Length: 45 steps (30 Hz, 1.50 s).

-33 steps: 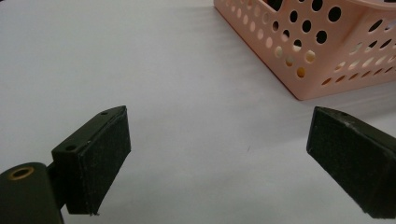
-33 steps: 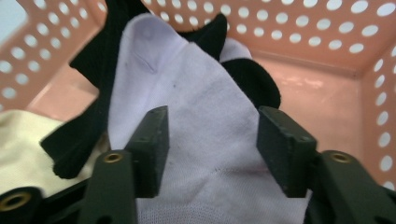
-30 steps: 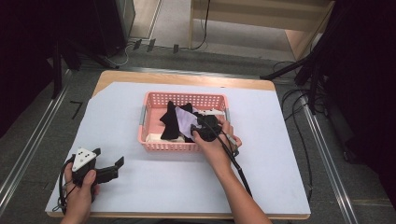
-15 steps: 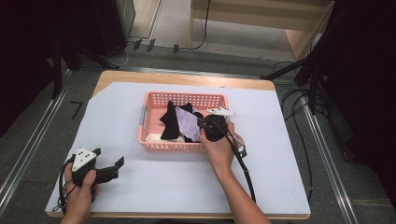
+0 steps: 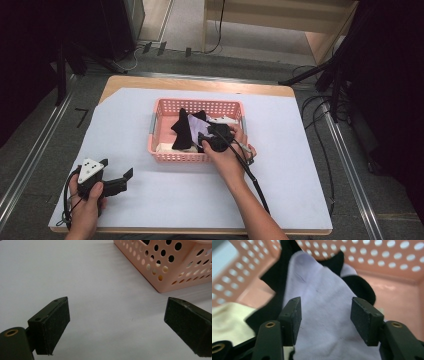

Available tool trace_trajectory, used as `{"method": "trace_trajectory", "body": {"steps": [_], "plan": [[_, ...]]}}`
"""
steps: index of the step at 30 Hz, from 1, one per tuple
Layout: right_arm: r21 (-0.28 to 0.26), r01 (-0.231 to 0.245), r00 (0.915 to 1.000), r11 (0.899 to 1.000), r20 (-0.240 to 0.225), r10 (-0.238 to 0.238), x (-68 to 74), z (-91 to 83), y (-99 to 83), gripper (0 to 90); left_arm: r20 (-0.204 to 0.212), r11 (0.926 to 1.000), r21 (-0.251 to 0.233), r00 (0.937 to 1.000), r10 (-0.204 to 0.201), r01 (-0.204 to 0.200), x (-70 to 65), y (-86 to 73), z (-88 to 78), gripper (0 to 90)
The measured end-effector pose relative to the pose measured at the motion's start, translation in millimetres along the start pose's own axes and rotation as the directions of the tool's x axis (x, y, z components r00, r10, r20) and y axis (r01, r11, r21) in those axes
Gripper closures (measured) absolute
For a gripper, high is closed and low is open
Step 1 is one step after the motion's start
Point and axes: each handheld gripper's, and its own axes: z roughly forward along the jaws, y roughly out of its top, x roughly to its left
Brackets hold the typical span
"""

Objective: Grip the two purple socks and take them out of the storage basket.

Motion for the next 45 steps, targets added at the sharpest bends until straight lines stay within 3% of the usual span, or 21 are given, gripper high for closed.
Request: {"method": "trace_trajectory", "body": {"steps": [1, 2, 3, 4, 7, 11, 13, 18, 26, 29, 34, 37, 40, 43, 45], "plan": [[0.044, -0.012, 0.9999, 0.999, 0.01, 0.012, 0.5, 2.3, 1.8, 42.0, 0.001, 1.0, -0.001, 1.0, 0.002, -0.002, 0.0, 0.0, 0.0, 7.0], [0.044, -0.012, 0.9999, 0.999, 0.01, 0.012, 0.5, 2.3, 1.8, 42.0, 0.001, 1.0, -0.001, 1.0, 0.005, -0.005, 0.1, 0.0, 0.0, 7.0], [0.092, -0.05, 0.9987, 0.994, 0.006, 0.05, -1.0, 4.9, 3.3, 44.6, 0.001, 1.0, 0.0, 1.0, 0.005, -0.005, 0.0, 0.0, 0.0, 7.0], [0.092, -0.05, 0.9987, 0.994, 0.006, 0.05, -1.0, 4.9, 3.3, 44.6, 0.001, 1.0, 0.001, 1.0, 0.007, -0.007, -0.1, 0.1, 0.0, 7.0], [0.159, -0.099, 0.995, 0.982, -0.003, 0.1, -2.3, 7.8, 4.5, 57.9, -0.001, 1.0, 0.001, 1.0, 0.005, -0.005, -0.5, 0.1, 0.4, 7.0], [0.187, -0.073, 0.9973, 0.98, 0.013, 0.072, -2.8, 8.4, 3.6, 81.5, -0.001, 1.0, 0.0, 1.0, 0.006, -0.006, -0.7, 0.1, 0.7, 7.2], [0.206, -0.048, 0.9988, 0.977, -0.001, 0.049, -2.3, 8.8, 2.6, 86.2, 0.0, 1.0, 0.0, 1.0, 0.006, -0.006, -0.6, 0.1, 0.7, 7.3], [0.146, -0.003, 1.0, 0.989, -0.008, 0.005, -0.3, 6.2, 0.0, 88.2, 0.001, 1.0, 0.001, 1.0, 0.008, -0.008, -0.6, 0.1, 0.4, 7.3], [0.03, -0.022, 0.9998, 0.999, 0.0, 0.022, -1.6, 1.1, -3.4, 88.1, 0.005, 1.0, 0.0, 1.0, 0.007, -0.007, -0.6, 0.0, 0.4, 7.2], [0.008, -0.086, 0.9943, 0.996, -0.063, 0.086, -8.8, -3.5, -0.2, 88.2, 0.002, 1.0, 0.0, 1.0, 0.009, -0.009, -0.7, 0.1, 0.4, 7.3], [-0.064, -0.048, 0.9951, 0.997, -0.09, 0.043, -11.2, -11.3, 2.6, 88.7, 0.002, 1.0, 0.001, 1.0, 0.008, -0.008, -0.7, 0.1, 0.5, 7.2], [-0.177, -0.02, 0.9937, 0.984, -0.112, 0.0, -9.0, -22.2, 4.9, 88.7, 0.002, 1.0, 0.001, 1.0, 0.009, -0.009, -0.7, 0.1, 0.5, 7.3], [-0.221, -0.015, 0.9942, 0.975, -0.107, -0.009, -7.5, -28.6, 6.7, 88.7, 0.002, 1.0, 0.001, 1.0, 0.008, -0.008, -0.6, 0.1, 0.5, 7.3], [-0.296, -0.011, 0.9903, 0.955, -0.135, -0.03, -8.3, -38.0, 9.9, 88.7, 0.002, 1.0, 0.0, 1.0, 0.007, -0.007, -0.5, 0.1, 0.7, 7.3], [-0.363, -0.012, 0.9886, 0.932, -0.144, -0.043, -10.0, -48.3, 12.5, 88.8, 0.003, 1.0, 0.001, 1.0, 0.006, -0.006, -0.6, 0.1, 0.6, 7.3]]}}
